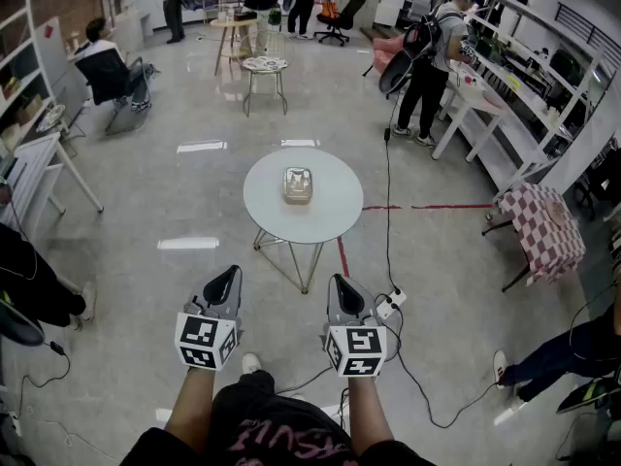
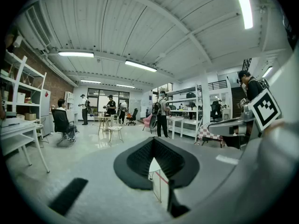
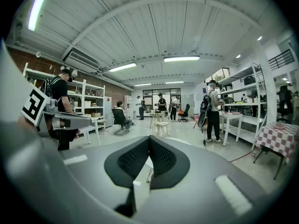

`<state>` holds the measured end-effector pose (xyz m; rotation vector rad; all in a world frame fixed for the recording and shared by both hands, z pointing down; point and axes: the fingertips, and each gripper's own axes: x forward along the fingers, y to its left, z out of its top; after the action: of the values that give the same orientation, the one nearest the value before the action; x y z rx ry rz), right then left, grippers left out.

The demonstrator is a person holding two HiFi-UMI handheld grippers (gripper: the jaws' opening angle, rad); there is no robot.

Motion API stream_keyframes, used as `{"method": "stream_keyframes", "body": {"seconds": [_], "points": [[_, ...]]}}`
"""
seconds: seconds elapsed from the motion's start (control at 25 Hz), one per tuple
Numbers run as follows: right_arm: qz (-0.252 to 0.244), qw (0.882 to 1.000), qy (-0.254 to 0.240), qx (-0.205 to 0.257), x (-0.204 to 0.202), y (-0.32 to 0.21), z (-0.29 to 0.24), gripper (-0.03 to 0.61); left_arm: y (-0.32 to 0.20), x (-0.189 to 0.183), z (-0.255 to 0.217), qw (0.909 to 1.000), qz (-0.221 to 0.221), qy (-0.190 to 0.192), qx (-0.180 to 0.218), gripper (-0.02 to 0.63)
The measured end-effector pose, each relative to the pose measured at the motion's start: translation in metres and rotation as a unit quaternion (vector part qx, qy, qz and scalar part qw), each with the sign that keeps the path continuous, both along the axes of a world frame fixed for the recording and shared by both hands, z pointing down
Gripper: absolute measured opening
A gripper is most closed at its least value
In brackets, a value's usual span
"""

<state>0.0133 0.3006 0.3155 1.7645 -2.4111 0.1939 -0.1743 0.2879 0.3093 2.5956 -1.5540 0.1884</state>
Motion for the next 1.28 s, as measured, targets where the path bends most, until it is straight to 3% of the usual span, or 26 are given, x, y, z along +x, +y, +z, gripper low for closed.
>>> {"method": "stream_keyframes", "body": {"seconds": [0.84,1.28], "points": [[0.039,0.999,0.016,0.016,-0.019,-0.094,0.002,0.0,-0.096,-0.022,0.024,0.9993,0.028,0.016,-0.021,-0.005],[0.059,0.997,0.03,0.029,-0.044,-0.109,-0.015,0.0,-0.121,-0.049,0.014,0.9984,0.047,0.029,-0.015,-0.005]]}}
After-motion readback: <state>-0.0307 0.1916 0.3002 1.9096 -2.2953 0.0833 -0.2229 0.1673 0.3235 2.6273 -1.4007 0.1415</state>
